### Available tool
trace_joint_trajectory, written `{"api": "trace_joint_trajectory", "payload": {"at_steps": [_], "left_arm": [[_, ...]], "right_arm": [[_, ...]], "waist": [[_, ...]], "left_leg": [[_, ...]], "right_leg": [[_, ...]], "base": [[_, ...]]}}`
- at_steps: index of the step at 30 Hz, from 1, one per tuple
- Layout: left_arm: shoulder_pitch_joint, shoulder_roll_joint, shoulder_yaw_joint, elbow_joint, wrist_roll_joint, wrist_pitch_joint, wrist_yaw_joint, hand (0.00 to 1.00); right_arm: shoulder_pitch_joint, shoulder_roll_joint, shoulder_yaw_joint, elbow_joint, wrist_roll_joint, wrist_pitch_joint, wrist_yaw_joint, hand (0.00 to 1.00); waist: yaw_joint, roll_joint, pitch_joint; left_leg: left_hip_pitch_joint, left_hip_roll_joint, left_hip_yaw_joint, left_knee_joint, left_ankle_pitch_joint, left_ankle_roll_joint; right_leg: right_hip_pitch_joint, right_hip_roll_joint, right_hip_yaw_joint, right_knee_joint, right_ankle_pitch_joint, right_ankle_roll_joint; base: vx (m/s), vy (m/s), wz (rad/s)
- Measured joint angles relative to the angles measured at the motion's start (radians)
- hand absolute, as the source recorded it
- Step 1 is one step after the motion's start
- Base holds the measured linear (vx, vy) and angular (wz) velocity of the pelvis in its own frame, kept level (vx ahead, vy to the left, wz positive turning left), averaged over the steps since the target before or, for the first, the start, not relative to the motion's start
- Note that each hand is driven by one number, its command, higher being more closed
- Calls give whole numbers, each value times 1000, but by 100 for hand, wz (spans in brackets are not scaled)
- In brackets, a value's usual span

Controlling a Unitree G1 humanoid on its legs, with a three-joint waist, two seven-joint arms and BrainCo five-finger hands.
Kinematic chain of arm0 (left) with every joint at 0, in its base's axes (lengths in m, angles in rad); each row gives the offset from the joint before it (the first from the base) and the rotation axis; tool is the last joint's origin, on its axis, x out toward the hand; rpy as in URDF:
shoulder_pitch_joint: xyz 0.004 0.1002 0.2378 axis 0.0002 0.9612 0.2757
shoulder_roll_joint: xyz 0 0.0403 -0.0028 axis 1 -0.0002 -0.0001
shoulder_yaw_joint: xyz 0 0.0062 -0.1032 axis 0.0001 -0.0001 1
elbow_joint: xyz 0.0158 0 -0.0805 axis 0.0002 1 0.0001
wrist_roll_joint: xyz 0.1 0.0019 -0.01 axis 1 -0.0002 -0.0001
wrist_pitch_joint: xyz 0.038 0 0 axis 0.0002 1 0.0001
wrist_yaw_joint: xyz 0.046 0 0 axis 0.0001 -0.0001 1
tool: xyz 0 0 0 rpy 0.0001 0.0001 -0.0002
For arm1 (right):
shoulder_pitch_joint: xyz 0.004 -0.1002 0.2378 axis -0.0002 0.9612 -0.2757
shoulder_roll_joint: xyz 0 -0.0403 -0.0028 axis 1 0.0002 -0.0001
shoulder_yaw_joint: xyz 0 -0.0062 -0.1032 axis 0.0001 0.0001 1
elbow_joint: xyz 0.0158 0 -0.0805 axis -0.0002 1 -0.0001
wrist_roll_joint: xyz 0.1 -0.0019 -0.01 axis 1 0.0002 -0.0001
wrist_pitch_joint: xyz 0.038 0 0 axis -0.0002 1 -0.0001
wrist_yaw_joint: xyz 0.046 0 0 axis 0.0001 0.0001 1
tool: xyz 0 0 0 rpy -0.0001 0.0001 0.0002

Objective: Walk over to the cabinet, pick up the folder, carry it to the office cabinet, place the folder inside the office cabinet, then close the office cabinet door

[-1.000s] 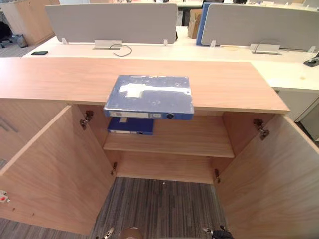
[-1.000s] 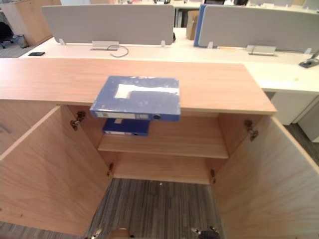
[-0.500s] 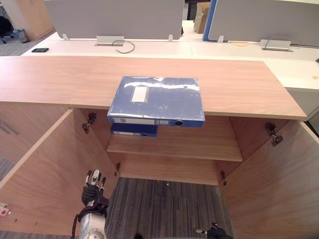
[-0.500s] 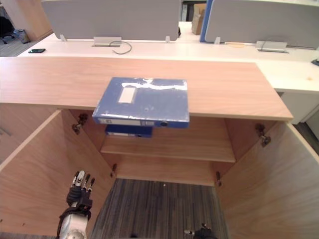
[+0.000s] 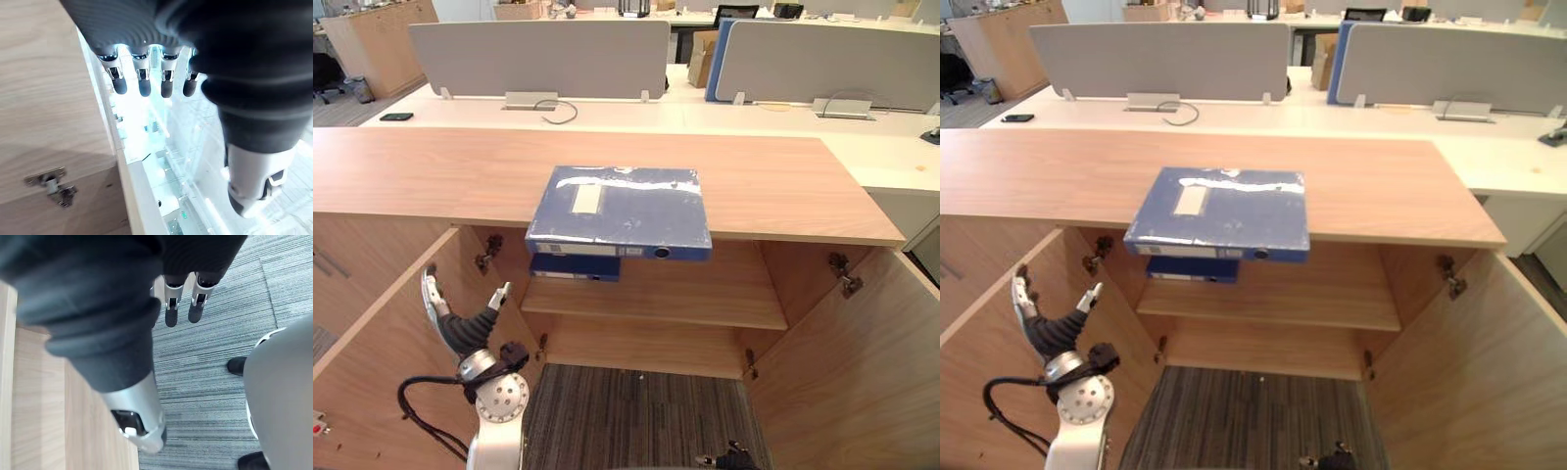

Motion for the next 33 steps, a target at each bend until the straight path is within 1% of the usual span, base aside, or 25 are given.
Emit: {"api": "trace_joint_trajectory", "payload": {"at_steps": [3, 7, 9, 13, 16, 20, 24, 26, 29, 33], "left_arm": [[-28, 23, -39, 3, 103, 20, 4, 0], [-70, 69, -93, 66, 184, 28, -11, 0], [-116, 104, -118, 140, 226, 38, -35, 0], [-180, 154, -134, 235, 277, 57, -76, 0], [-218, 181, -141, 289, 300, 71, -101, 0], [-246, 190, -168, 325, 331, 79, -120, 0], [-286, 230, -179, 364, 372, 89, -138, 0], [-290, 240, -179, 364, 373, 92, -141, 0], [-295, 265, -179, 374, 390, 103, -141, 0], [-321, 282, -179, 384, 394, 111, -140, 0]], "right_arm": [[0, 1, -14, 0, 0, 0, -1, 0], [1, 1, -19, 3, -1, 0, -1, 0], [0, 0, -28, 5, -2, 2, 0, 0], [-3, -5, -56, 14, -3, 5, 1, 0], [-7, -11, -56, 16, -3, 7, 2, 0], [-8, -30, -57, 20, -11, 10, 3, 0], [-7, -48, -58, 31, -13, 14, 13, 0], [-7, -50, -58, 32, -13, 18, 16, 0], [-4, -54, -58, 32, -13, 21, 19, 0], [1, -55, -68, 33, -13, 22, 19, 0]], "waist": [[-3, 1, -4], [-4, 3, -14], [-8, 2, -20], [-13, 2, -25], [-25, 2, -26], [-35, 2, -26], [-43, 3, -26], [-45, 3, -26], [-60, 4, -26], [-64, 10, -26]], "left_leg": [[1, 1, 0, -1, 1, 0], [1, -1, -1, -14, 6, 1], [-4, -2, -1, -26, 12, 2], [-14, -4, -2, -25, 13, 2], [-18, -2, -7, -25, 13, 2], [-18, -1, -8, -25, 12, 2], [-26, -1, -6, -20, 11, 2], [-28, -1, -2, -20, 11, 3], [-30, -7, 3, -11, 11, 3], [-36, -7, 6, -5, 12, 3]], "right_leg": [[-2, 2, 2, 2, 0, 0], [-7, 3, 2, -1, 0, 0], [-18, 4, 3, -4, 0, -1], [-26, 5, 7, -19, 5, -7], [-22, 9, 8, -37, 14, -21], [-23, 9, 9, -39, 19, -27], [-33, 8, 15, -40, 33, -34], [-37, 8, 24, -43, 39, -32], [-38, 2, 36, -50, 50, -26], [-45, 1, 42, -53, 58, -15]], "base": [[-48, -12, -3], [-33, -10, 0], [0, 0, 0], [4, -13, -4], [-4, -27, -4], [-13, -5, -1], [-63, 9, -5], [-69, 18, -12], [-87, 22, -11], [-82, 1, -6]]}}
